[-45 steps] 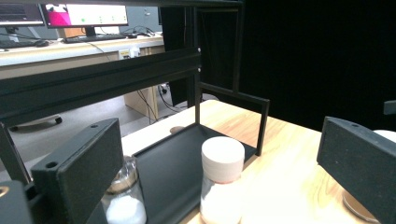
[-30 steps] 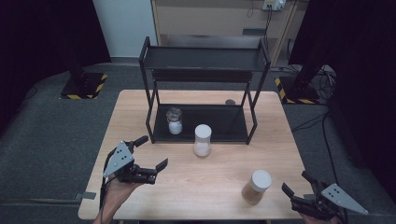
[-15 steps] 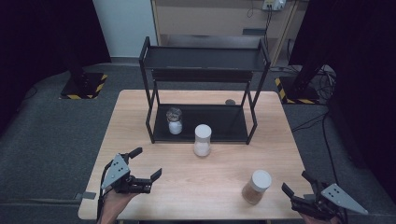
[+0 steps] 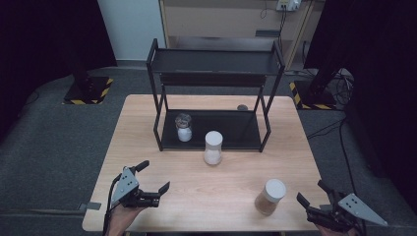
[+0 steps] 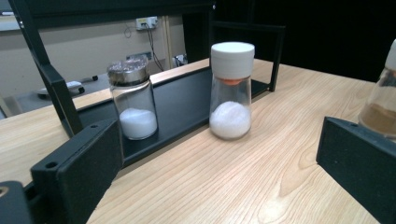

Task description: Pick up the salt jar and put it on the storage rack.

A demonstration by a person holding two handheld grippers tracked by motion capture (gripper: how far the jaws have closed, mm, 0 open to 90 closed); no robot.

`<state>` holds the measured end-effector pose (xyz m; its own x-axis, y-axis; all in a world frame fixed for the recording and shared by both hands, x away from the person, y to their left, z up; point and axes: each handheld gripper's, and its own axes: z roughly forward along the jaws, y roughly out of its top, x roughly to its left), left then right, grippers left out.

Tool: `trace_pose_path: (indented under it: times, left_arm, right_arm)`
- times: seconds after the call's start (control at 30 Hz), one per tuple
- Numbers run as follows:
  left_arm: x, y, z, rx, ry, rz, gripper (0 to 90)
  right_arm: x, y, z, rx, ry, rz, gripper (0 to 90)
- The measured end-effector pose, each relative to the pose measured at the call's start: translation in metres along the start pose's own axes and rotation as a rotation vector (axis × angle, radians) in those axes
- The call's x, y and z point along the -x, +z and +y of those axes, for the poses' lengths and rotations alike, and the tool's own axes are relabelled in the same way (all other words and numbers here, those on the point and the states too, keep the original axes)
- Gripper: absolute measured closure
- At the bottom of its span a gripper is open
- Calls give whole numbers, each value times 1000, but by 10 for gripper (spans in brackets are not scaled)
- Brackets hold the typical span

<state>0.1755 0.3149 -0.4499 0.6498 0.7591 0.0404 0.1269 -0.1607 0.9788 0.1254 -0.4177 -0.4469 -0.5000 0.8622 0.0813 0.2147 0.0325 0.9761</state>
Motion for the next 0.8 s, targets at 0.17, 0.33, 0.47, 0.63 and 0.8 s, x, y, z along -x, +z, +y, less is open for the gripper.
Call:
trace_pose_path:
  times: [0.17, 0.33, 0.47, 0.63, 0.8]
  left_arm:
    - [-1, 0, -5, -8, -6, 4, 0]
    - [-3, 1, -11, -8, -15, 2, 0]
    - [-4, 0, -14, -2, -18, -1, 0]
    - [-5, 1, -20, -1, -19, -4, 0]
    - [-8, 1, -25, 11, -27, -6, 0]
  right_arm:
    - [0, 0, 0, 1, 0, 0, 90]
    - [0, 0, 0, 3, 1, 1, 90]
    - [0, 0, 0, 2, 1, 1, 90]
    - [0, 0, 0, 0, 4, -2, 90]
    - [0, 0, 0, 1, 2, -2, 90]
